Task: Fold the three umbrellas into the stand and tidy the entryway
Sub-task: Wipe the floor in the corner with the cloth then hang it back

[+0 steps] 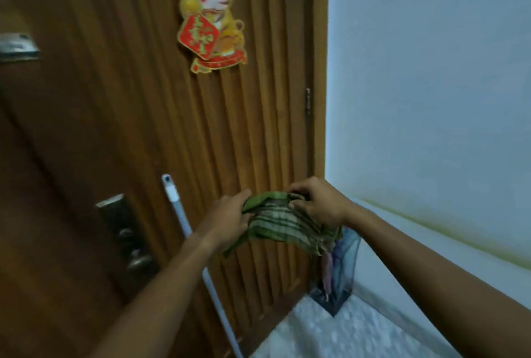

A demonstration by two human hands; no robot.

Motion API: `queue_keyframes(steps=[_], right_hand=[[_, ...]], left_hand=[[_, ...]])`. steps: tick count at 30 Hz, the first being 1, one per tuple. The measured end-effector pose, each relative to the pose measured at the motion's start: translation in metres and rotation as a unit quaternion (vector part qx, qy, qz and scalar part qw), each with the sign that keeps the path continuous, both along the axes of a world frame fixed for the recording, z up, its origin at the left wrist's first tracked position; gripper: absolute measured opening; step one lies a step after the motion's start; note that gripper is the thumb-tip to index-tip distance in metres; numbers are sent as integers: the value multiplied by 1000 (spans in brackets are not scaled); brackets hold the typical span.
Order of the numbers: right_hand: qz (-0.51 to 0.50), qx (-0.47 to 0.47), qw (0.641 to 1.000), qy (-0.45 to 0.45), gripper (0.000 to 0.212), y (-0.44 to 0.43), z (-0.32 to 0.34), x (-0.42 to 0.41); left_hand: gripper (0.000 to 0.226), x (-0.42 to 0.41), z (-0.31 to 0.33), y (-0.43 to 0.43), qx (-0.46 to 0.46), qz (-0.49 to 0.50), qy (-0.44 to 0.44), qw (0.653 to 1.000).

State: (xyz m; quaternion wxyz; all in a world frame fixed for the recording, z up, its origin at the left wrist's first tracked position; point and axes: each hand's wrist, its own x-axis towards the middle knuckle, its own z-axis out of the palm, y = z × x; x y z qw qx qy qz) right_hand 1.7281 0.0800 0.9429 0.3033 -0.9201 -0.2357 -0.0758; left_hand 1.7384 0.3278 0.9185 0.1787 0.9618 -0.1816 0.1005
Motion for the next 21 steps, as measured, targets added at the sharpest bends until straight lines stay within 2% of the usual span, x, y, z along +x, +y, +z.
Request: queue_keyframes(steps=[1,6,9,12,16,19,21], right_hand=[[-20,-16,999,23,15,-32,-13,-3],[-96,-74,984,133,35,-176,-81,-4],[-131,-85,970,189,43,-233,-132,-5],[-167,-76,952,245,54,-269,-194,-3],[-222,-70,925,301,48,-310,-280,7],[-249,-77,906,332,42,-333,-349,12],[-266,-89,903,325,43,-352,-400,25]], left_hand=[[46,6,-15,-30,8,-25,23,999],[25,19,-76,-175,12,-153,130,980],[17,26,-124,-236,32,-189,177,965],[18,44,-181,-274,51,-204,239,948],[25,75,-262,-322,62,-229,306,922],[36,96,-340,-352,55,-234,399,885],[27,114,-399,-373,52,-231,431,870]])
